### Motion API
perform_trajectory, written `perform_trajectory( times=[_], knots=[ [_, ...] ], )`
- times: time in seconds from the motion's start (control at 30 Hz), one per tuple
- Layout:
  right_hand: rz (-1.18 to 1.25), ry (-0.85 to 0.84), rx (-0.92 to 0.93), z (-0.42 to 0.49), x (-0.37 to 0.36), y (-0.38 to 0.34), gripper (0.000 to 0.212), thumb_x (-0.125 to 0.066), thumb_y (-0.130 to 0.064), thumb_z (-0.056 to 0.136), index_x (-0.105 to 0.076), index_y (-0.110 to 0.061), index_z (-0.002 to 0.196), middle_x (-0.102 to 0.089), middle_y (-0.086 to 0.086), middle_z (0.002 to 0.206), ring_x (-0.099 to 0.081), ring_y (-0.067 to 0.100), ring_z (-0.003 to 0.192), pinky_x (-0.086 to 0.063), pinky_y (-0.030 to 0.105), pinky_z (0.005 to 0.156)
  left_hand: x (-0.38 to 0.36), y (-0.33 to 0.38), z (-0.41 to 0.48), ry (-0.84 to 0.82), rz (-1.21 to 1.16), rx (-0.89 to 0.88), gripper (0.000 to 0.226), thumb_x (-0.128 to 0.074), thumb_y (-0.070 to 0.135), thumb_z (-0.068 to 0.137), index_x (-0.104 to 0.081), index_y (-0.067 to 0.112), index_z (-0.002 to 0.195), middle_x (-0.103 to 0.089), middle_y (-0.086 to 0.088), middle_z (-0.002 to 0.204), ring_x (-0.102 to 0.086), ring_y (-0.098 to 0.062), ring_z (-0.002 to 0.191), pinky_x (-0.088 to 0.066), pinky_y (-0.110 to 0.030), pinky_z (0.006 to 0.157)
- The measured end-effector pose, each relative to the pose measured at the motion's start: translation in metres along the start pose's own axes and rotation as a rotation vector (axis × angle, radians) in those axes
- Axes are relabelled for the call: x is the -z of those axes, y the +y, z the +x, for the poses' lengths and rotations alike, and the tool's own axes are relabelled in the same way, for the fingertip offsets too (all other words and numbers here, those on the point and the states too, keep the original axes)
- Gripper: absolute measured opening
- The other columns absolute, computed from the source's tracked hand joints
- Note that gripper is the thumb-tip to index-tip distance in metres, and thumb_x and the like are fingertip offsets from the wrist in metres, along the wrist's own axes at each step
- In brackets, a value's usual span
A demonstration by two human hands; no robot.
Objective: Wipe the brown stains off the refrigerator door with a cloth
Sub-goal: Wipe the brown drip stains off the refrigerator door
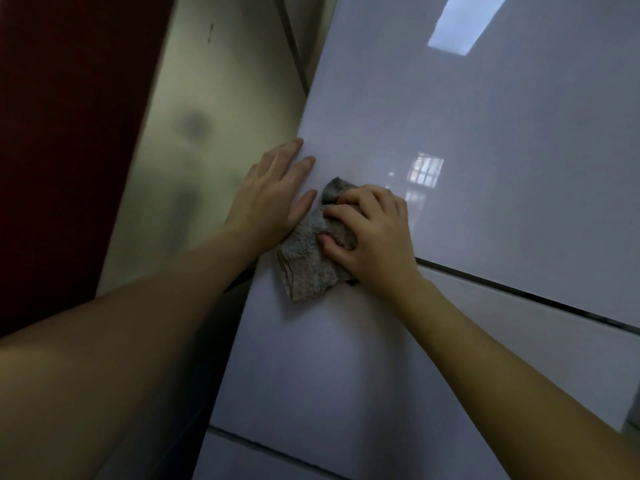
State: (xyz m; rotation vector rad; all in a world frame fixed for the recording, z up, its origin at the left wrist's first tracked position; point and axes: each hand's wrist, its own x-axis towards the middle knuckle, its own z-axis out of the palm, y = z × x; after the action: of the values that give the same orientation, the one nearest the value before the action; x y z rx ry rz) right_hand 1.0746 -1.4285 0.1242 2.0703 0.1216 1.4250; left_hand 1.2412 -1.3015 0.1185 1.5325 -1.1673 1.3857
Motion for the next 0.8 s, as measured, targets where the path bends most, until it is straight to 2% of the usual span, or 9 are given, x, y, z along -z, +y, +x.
perform_trajectory(
  times=[0.33,0.5,0.63,0.8],
  knots=[
    [-0.091,-0.027,0.085,-0.039,0.040,0.043,0.036,-0.075,-0.045,0.086,-0.076,-0.019,0.111,-0.069,0.005,0.119,-0.057,0.032,0.118,-0.040,0.043,0.097,-0.002,0.009,-0.001,-0.045,0.023,-0.020,0.054,-0.044,0.040,0.097,-0.049,0.008,0.140,-0.038,-0.019,0.153,-0.039,-0.038,0.138,-0.042,-0.050,0.108],
    [-0.089,0.001,0.006,-0.047,0.045,0.048,0.036,-0.073,-0.045,0.087,-0.076,-0.019,0.112,-0.068,0.004,0.118,-0.056,0.031,0.117,-0.040,0.043,0.096,0.001,0.010,-0.008,-0.067,0.031,-0.038,0.053,-0.046,0.039,0.097,-0.048,0.007,0.139,-0.039,-0.019,0.153,-0.039,-0.037,0.138,-0.042,-0.049,0.109],
    [-0.030,0.040,-0.084,-0.048,0.038,0.029,0.033,-0.072,-0.043,0.086,-0.075,-0.020,0.110,-0.067,0.004,0.116,-0.049,0.026,0.117,-0.033,0.036,0.097,0.000,0.015,-0.052,0.002,-0.048,0.111,0.045,-0.050,0.034,0.095,-0.053,0.008,0.132,-0.046,-0.018,0.147,-0.048,-0.038,0.128,-0.043,-0.045,0.106],
    [-0.037,0.044,-0.083,-0.047,0.037,0.025,0.033,-0.073,-0.042,0.087,-0.075,-0.019,0.110,-0.066,0.004,0.117,-0.049,0.026,0.117,-0.028,0.031,0.095,-0.009,0.006,-0.115,-0.077,-0.045,0.108,0.055,-0.047,0.039,0.096,-0.050,0.006,0.139,-0.042,-0.018,0.152,-0.049,-0.038,0.125,-0.044,-0.046,0.103]
  ],
)
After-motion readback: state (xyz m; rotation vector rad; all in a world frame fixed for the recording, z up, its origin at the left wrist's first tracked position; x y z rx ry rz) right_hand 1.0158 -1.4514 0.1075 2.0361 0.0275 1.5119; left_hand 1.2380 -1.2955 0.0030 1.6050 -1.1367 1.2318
